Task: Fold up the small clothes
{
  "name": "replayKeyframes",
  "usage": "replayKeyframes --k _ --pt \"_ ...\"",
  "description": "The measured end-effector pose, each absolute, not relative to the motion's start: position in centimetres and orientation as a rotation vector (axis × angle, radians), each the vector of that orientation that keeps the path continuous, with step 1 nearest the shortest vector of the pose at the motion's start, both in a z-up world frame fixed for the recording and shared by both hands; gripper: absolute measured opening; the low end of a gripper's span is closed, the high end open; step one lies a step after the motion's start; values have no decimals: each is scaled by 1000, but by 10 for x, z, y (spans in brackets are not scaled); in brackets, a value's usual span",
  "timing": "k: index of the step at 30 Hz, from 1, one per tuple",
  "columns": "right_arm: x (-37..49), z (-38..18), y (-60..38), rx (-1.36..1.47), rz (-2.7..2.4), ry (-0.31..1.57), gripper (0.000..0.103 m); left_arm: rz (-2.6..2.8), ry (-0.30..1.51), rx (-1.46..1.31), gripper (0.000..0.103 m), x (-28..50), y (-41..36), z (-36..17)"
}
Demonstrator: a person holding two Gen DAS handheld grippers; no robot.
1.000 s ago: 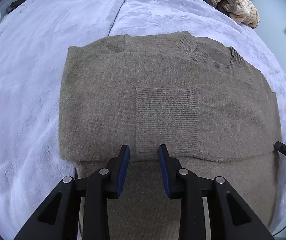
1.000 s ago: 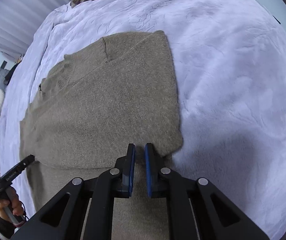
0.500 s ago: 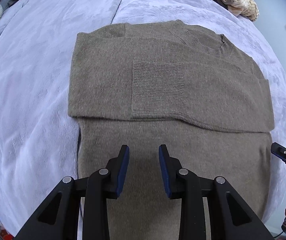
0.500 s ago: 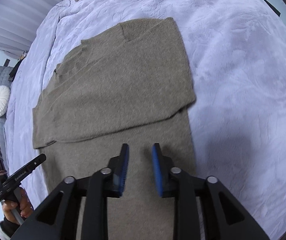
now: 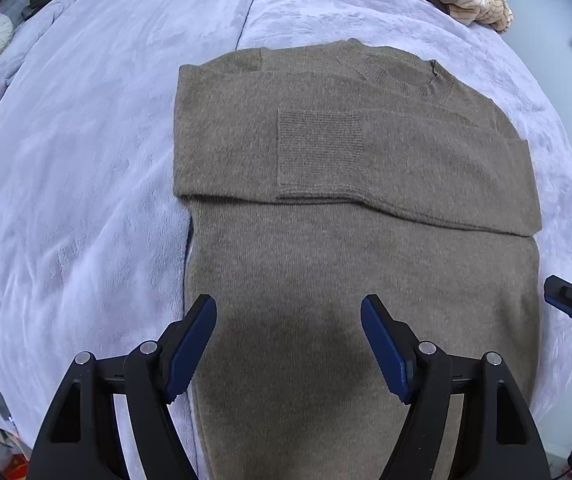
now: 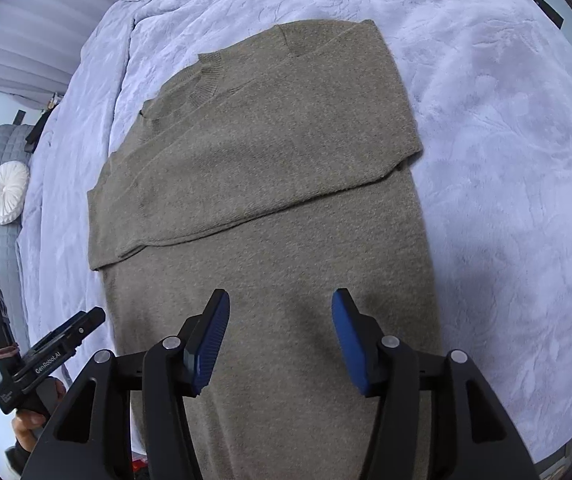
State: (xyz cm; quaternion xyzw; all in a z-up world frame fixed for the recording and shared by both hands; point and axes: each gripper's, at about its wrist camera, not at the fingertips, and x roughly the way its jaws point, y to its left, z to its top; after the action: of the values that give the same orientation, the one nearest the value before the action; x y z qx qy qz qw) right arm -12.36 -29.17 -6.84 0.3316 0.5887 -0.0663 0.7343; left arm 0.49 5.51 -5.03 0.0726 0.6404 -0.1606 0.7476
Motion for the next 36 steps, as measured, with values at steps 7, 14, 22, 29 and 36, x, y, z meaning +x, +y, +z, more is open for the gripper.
replayKeyframes --k 7,14,22,29,36 --pt "-128 -56 -284 722 -146 1287 68 -349 1429 142 76 1 60 -45" --pt "-127 -42 -279 689 -143 1264 80 -340 1372 193 103 -3 58 -32" --pt "-133 -33 -273 669 -140 1246 96 -320 1400 178 103 -7 64 -33" --pt "-139 -31 -267 656 -106 1266 103 -322 1434 151 103 -13 76 -37" --pt "-148 -33 -264 661 -114 1290 103 -342 1470 126 103 -24 85 -42"
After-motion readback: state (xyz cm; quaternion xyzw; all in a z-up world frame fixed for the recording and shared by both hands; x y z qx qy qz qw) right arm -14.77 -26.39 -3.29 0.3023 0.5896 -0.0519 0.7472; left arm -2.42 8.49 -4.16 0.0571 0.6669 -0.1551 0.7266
